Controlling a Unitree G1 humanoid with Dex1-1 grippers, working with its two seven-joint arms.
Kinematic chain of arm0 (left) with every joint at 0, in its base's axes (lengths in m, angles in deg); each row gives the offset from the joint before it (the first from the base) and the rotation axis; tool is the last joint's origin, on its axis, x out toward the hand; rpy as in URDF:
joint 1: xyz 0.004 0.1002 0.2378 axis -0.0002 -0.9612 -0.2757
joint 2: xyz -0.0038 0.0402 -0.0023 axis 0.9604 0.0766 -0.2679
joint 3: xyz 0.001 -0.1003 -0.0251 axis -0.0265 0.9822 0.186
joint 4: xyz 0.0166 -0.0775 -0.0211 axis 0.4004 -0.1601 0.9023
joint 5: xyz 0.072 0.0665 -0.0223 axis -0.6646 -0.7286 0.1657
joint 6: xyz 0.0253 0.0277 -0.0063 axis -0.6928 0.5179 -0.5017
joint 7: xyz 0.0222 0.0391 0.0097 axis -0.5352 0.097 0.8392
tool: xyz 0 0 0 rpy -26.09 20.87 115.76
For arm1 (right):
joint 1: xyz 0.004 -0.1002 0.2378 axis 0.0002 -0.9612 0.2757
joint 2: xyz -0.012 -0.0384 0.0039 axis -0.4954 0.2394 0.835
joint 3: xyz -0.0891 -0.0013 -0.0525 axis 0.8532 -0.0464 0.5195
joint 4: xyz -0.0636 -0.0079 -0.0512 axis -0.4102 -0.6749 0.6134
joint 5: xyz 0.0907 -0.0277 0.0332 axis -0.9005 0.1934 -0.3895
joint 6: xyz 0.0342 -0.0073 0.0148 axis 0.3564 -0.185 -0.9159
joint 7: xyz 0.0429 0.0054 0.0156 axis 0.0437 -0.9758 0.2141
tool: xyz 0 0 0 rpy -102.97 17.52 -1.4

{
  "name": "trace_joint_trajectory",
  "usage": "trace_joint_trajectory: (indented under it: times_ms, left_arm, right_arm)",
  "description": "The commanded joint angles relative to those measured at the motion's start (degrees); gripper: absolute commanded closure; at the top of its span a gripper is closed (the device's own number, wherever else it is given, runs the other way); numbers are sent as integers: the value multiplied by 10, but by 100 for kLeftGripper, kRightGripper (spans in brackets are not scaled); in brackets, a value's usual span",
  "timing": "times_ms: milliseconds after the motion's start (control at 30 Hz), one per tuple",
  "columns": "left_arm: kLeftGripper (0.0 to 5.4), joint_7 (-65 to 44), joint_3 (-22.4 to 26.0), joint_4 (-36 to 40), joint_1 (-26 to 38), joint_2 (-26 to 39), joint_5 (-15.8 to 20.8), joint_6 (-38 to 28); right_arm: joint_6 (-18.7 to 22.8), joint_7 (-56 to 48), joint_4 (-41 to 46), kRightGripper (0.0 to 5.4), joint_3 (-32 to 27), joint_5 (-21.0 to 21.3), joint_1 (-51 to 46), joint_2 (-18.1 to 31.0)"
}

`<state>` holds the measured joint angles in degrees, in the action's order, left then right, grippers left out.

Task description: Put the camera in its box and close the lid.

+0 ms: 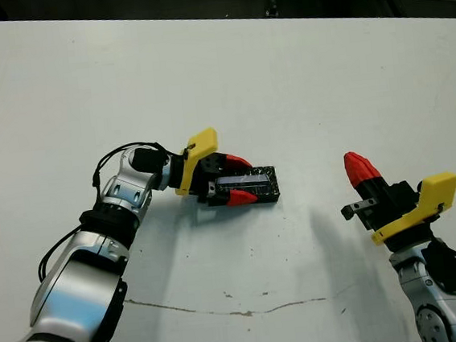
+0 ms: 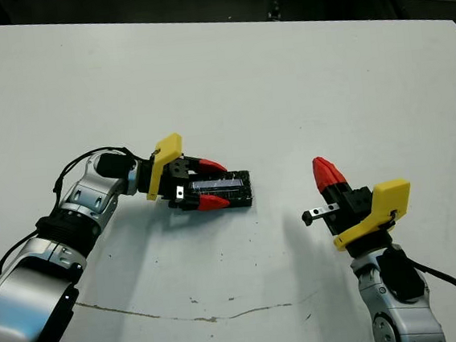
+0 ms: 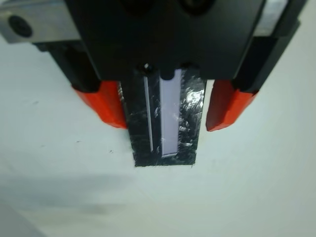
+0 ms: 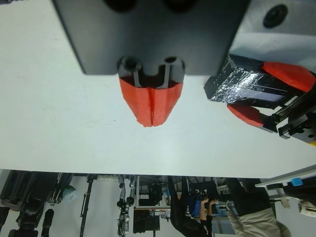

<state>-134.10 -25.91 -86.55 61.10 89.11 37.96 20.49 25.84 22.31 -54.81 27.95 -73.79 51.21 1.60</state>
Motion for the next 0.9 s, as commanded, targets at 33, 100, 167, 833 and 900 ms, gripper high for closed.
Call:
trace_joint_trajectory:
  times_ms: [33, 100, 167, 833, 900]
  left_arm:
    - [80, 10, -26, 2, -30, -29, -19, 12]
    - [54, 9, -27, 5, -34, -25, -19, 9]
    - [29, 8, -26, 1, -36, -25, -17, 9]
    - [1, -40, 21, 67, -72, 60, 34, 37]
    - [1, -49, 33, 80, -80, 78, 45, 38]
  right_arm:
    - [7, 2, 0, 540, -3, -1, -4, 7]
    - [5, 0, -1, 540, -3, -2, -4, 7]
    - [3, -2, -3, 540, -3, -3, -3, 8]
    - [8, -1, 1, 540, -2, -3, -2, 9]
    - [9, 0, 2, 540, -2, -1, -2, 9]
